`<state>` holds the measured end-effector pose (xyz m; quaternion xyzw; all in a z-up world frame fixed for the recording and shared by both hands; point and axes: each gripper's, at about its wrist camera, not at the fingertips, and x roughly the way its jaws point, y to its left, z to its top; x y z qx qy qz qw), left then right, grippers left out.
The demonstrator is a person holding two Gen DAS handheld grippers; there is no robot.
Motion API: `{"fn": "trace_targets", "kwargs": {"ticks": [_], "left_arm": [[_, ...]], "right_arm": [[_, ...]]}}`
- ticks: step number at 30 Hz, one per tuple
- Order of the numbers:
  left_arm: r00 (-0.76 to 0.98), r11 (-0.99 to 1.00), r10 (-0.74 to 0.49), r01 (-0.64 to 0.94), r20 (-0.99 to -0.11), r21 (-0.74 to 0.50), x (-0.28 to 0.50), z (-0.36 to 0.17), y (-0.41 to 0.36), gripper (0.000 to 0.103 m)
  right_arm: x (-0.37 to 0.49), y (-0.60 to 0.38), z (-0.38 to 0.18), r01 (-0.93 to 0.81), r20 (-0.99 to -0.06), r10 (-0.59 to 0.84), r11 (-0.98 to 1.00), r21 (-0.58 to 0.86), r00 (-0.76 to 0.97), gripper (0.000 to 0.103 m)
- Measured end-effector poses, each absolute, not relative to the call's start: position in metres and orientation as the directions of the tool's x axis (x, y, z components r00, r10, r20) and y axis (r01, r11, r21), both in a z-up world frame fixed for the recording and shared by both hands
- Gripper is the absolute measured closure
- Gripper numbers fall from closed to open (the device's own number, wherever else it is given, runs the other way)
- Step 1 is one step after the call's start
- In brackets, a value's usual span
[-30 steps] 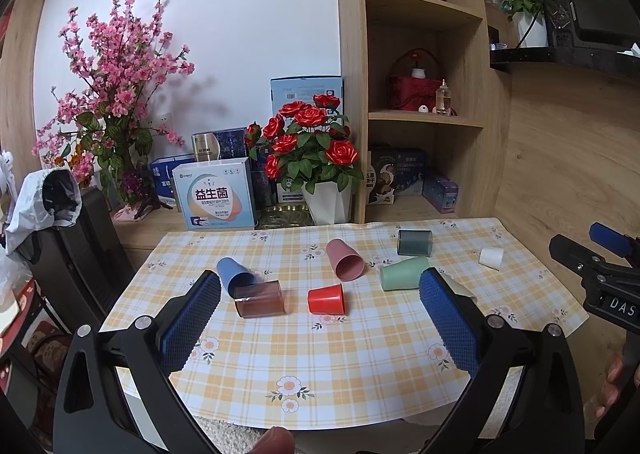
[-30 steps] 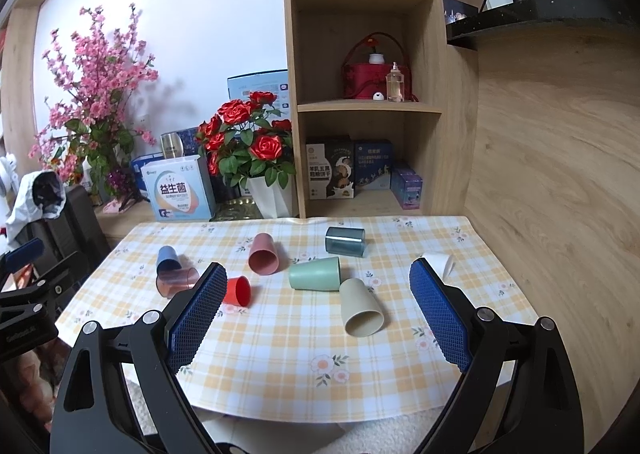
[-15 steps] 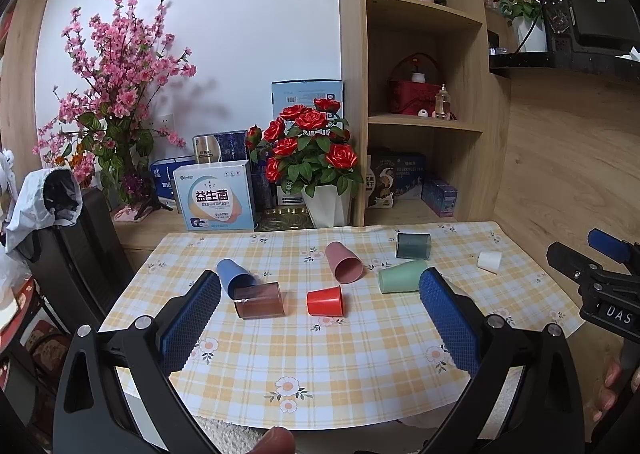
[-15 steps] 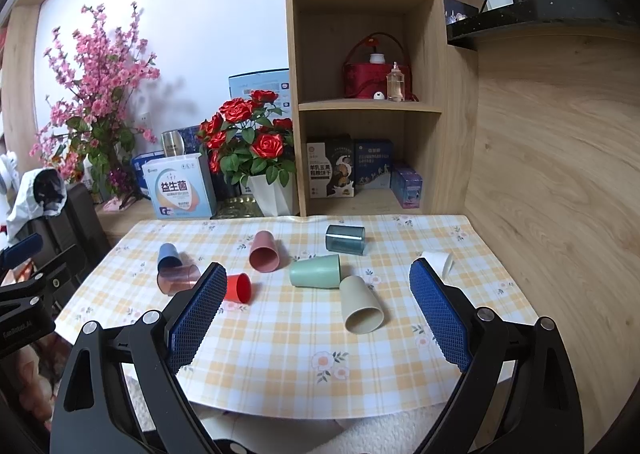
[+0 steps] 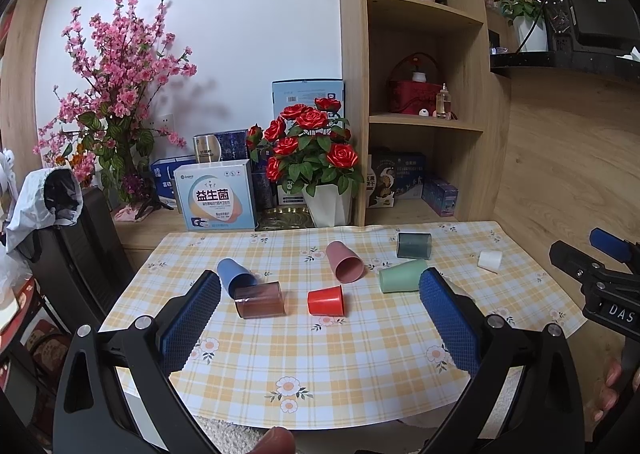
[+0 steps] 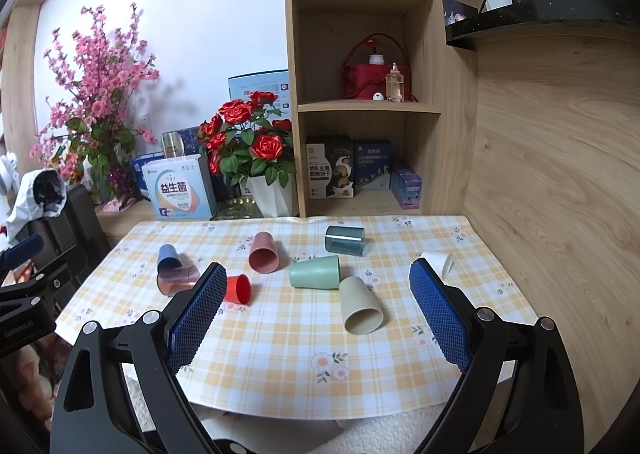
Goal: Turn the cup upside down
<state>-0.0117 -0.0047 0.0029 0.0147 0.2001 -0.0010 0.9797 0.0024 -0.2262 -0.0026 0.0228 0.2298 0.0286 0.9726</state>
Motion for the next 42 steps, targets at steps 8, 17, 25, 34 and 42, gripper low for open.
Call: {"fn": "trace_targets", "kwargs": {"ticks": [8, 17, 25, 34, 42], "left_arm": [[0.918, 1.0, 0.007, 0.002, -0.396, 0.024, -0.011, 0.002, -0.002, 0.006], [0.914, 1.0, 0.013, -0.006, -0.405, 0.017, -0.009, 0.002, 0.002, 0.006], [0.89, 0.998, 0.04, -0.06, -0.455, -0.029, 0.009, -0.005, 0.028, 0.006], [0.758, 0.982, 0.139, -0.187, -0.637, -0.008, 0.072, -0.06, 0.099, 0.006], [0.603, 0.945, 0.053, -0.287, -0.796, -0.155, 0.134, -0.112, 0.159, 0.017]], "right_arm": [[0.003, -0.226, -0.003, -0.045, -0.445, 0.066, 0.997, 0.057, 0.893, 0.013], [0.003, -0.226, -0.004, -0.046, -0.447, 0.068, 0.997, 0.059, 0.892, 0.013], [0.031, -0.235, -0.007, -0.057, -0.48, 0.086, 0.996, 0.075, 0.873, 0.013], [0.123, -0.237, -0.058, -0.04, -0.576, 0.04, 0.999, 0.013, 0.817, 0.013], [0.178, -0.225, -0.111, -0.066, -0.668, 0.068, 0.997, 0.028, 0.741, 0.013]]}}
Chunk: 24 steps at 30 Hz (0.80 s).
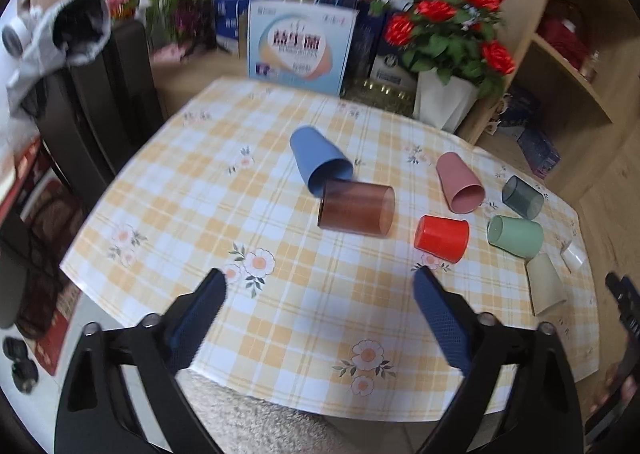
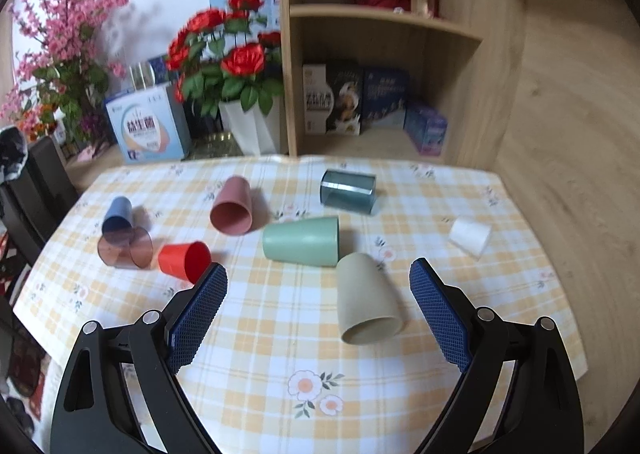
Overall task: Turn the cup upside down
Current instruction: 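Move the left gripper to the blue cup and close on it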
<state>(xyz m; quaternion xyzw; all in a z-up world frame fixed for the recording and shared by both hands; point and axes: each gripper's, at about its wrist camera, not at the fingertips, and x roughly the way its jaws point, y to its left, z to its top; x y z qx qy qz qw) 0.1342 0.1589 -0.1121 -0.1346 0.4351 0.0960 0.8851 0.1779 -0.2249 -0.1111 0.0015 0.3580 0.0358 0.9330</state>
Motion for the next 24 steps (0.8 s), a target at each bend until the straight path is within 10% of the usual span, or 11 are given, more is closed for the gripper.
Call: {"fn": "trace_targets", "kwargs": {"ticks": [11, 24], "left_arm": [[0.471, 0.757, -0.245, -0.453, -0.847, -0.471, 0.293, -0.169, 0.233, 0.018], [0.326, 0.779, -0.212, -0.513, -0.921, -0.361, 0.396, -0.241, 0.253, 0.025]], "right_arm": [[0.205, -0.234, -0.161, -0.042, -0.755, 0.043, 0.999, 0.02, 0.655, 0.013], [0.226, -0.246, -0.188, -0.004, -0.808, -0.007, 1.0, -0.011, 0.589, 0.013]]}}
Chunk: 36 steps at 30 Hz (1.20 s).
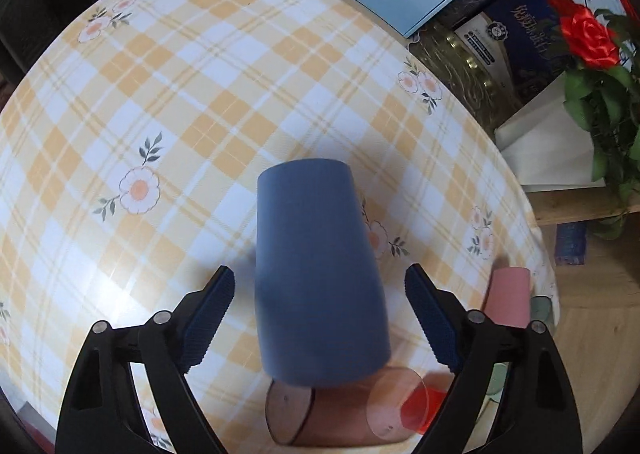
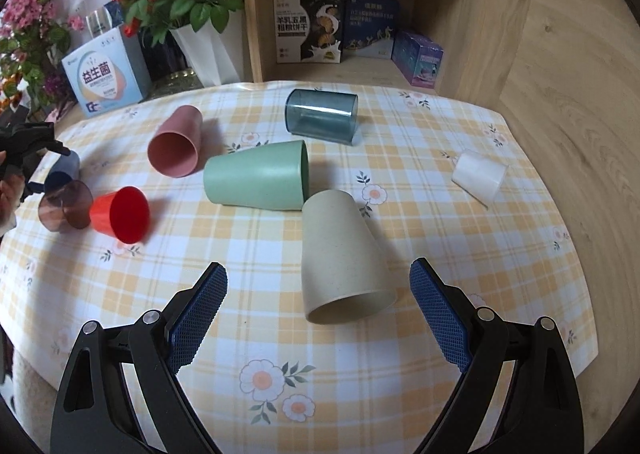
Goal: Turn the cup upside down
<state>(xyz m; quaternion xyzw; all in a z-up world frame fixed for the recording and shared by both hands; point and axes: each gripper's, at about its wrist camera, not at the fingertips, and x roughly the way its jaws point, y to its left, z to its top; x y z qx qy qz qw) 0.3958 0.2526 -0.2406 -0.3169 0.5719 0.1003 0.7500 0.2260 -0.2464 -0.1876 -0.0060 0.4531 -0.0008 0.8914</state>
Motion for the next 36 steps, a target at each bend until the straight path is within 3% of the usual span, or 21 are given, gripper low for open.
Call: {"fn": "trace_targets", "kwargs": {"ticks": [1, 3, 12, 25, 31, 36], "left_arm": [[0.316, 0.784, -0.213, -0.509, -0.924, -0.355, 0.398, -0.244, 0.252, 0.033], [0.301, 0.78, -0.222, -0.516, -0.927, -0.354, 0.402, -0.25, 0.253, 0.037], [0.227, 0.815, -0.218, -0.493, -0.949, -0.305, 0.419, -0.264, 0.236, 0.037], [0.39, 0.862, -0.152, -0.397, -0.908, -0.315, 0.387, -0.175, 0.231, 0.037], [0.432, 0.899, -0.221, -0.257, -0.874, -0.355, 0.347, -0.131, 0.179, 0.037], [0.412, 0.921, -0.296, -0.115, -0.862, -0.372, 0.308, -0.126, 0.108, 0.037]], "right_arm": [[0.226, -0.245, -0.188, -0.006, -0.81, -0.007, 1.0, -0.013, 0.586, 0.013], [0.228, -0.243, -0.19, -0.012, -0.813, -0.007, 1.0, -0.017, 0.582, 0.013], [0.223, -0.241, -0.186, -0.012, -0.808, -0.002, 1.0, -0.011, 0.59, 0.013], [0.21, -0.252, -0.172, 0.012, -0.776, 0.012, 1.0, 0.026, 0.63, 0.013], [0.2, -0.263, -0.161, 0.033, -0.752, 0.011, 0.999, 0.043, 0.659, 0.013], [0.195, -0.285, -0.158, 0.082, -0.743, -0.019, 0.995, 0.048, 0.669, 0.013]]}}
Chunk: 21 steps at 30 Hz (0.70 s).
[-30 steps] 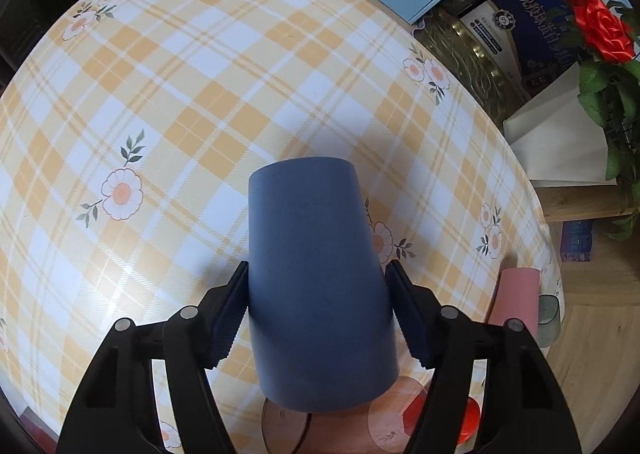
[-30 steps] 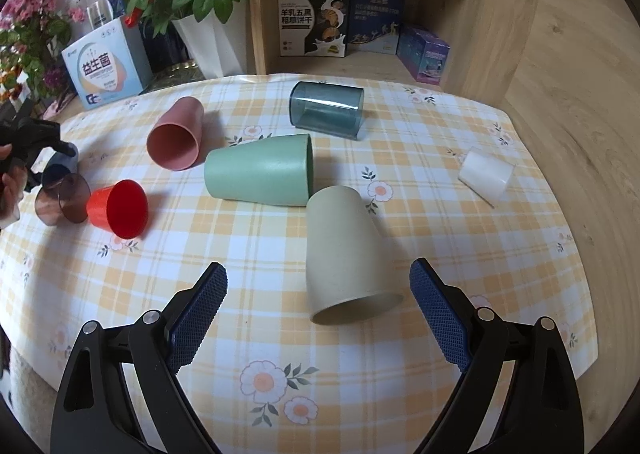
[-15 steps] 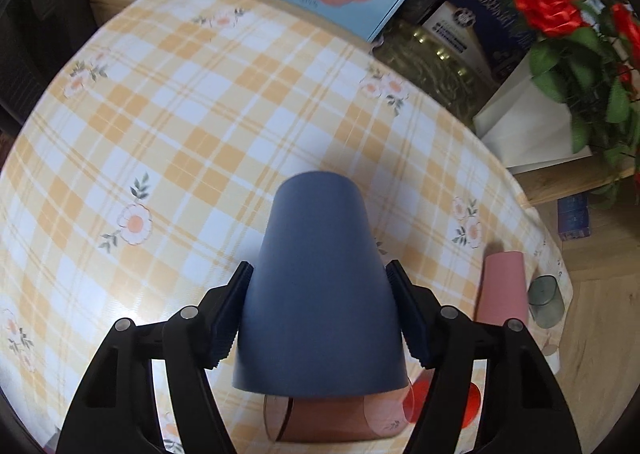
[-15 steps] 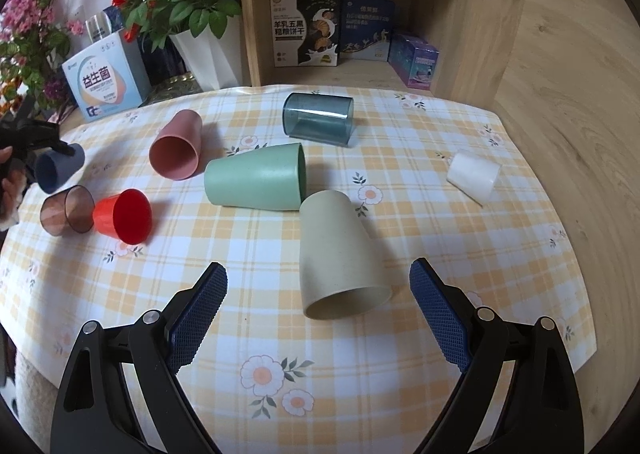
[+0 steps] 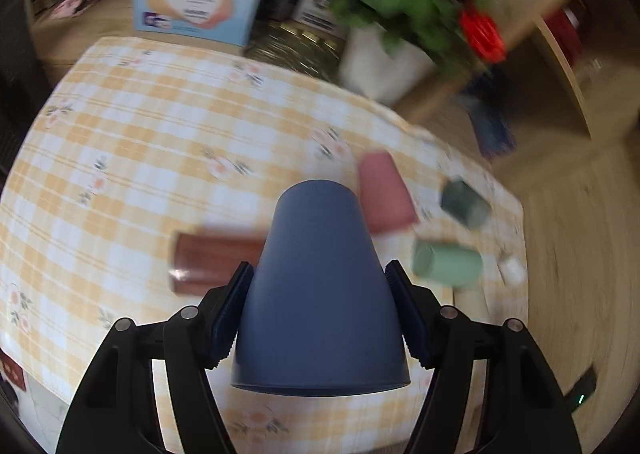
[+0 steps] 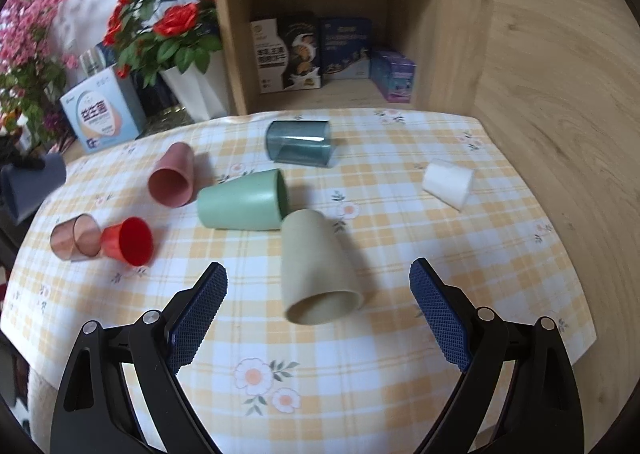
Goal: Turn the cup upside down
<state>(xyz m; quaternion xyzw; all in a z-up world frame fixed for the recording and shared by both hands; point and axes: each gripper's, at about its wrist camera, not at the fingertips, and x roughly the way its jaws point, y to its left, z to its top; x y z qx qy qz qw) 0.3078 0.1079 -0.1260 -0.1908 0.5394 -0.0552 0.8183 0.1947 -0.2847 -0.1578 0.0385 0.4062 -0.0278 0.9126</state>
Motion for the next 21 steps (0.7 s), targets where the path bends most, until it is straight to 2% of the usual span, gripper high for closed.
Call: {"fn": "trace_targets", "kwargs": {"ticks": [6, 10, 21], "left_arm": [[0.297, 0.907, -0.395, -0.02, -0.869, -0.42, 0.281, -0.168, 0.024, 0.037], [0.257, 0.894, -0.431, -0.011, -0.865, -0.449, 0.277, -0.196, -0.015, 0.038], [0.215, 0.91, -0.404, 0.0, -0.889, -0.414, 0.275, -0.236, -0.067, 0.038]], "right_arm": [[0.195, -0.315, -0.162, 0.141, -0.754, -0.08, 0.99, 0.016, 0.652, 0.013], [0.194, -0.331, -0.162, 0.172, -0.753, -0.111, 0.985, 0.003, 0.649, 0.013], [0.193, -0.344, -0.174, 0.202, -0.776, -0.119, 0.979, 0.012, 0.62, 0.013]]}}
